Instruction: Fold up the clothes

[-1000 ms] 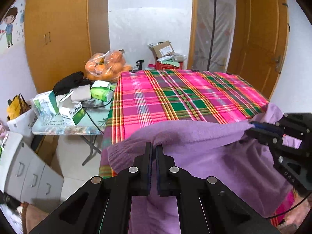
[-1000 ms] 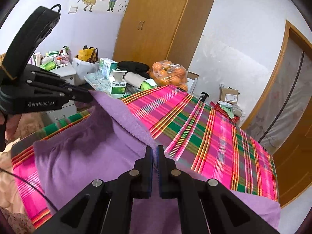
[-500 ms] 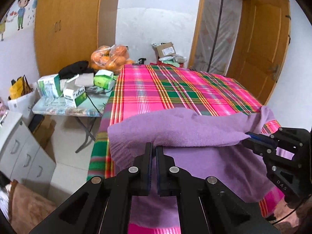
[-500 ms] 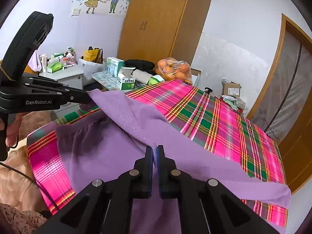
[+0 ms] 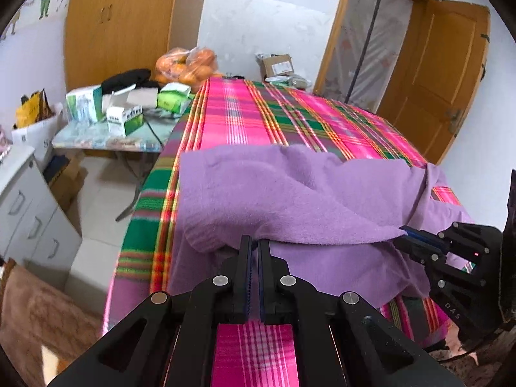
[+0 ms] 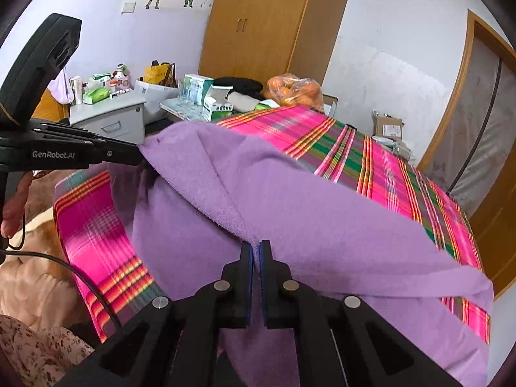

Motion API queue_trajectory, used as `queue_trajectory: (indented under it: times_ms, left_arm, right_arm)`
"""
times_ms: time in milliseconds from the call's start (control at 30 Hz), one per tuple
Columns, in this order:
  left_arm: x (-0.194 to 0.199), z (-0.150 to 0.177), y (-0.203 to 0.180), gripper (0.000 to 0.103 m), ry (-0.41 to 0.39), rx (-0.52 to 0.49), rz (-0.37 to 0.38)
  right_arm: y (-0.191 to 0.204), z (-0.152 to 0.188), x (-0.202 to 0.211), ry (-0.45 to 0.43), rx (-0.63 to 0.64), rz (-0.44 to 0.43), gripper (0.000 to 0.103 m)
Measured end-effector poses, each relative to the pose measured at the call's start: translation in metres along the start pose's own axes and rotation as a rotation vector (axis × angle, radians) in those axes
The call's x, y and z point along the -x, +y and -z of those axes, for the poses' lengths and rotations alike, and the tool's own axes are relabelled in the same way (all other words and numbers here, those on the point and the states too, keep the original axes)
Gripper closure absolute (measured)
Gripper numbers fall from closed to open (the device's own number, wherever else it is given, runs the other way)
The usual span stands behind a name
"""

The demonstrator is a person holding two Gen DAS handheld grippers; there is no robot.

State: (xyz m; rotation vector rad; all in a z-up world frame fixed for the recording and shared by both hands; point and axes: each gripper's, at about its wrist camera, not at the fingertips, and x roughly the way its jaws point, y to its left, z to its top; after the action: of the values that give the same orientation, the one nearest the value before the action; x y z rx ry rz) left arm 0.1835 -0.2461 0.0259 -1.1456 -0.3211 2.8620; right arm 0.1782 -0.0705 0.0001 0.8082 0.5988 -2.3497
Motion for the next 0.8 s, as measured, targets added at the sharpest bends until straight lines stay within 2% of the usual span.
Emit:
queue_trajectory:
  times_ms: [100,267,333,400,500,567,733,800]
  left_arm:
    - [-0.002,0.006,0.003,0.1,0.01,0.022,0.002]
    - [0.0,0.015,0.019,0.1,0.021,0.134,0.048]
    - [-0.002,0.015,0.026,0.098,0.029,0.184,0.092]
    - [-0.003,0.016,0.031,0.09,0.04,0.233,0.135]
    - [-0.005,0.015,0.036,0.076,0.049,0.308,0.216]
    - [-0.012,0.012,0.043,0.062,0.076,0.378,0.272]
    - [-0.047,0.012,0.057,0.062,0.209,0.589,0.444]
    - [-0.055,0.015,0.059,0.062,0.233,0.641,0.466]
  right_arm:
    - [0.002,0.008,-0.003,0.019,0.005,0.0,0.099]
    - [0.004,0.015,-0.005,0.031,0.015,0.008,0.099]
    - [0.005,0.017,-0.006,0.033,0.023,0.013,0.099]
    - [0.005,0.019,-0.005,0.034,0.028,0.016,0.099]
    - [0.001,0.021,-0.003,0.028,0.004,0.011,0.099]
    - [-0.001,0.021,-0.003,0.028,-0.006,0.008,0.1]
    - [-0.003,0.022,0.001,0.013,-0.013,0.005,0.1]
    - [-0.006,0.021,0.003,0.008,-0.02,0.008,0.1]
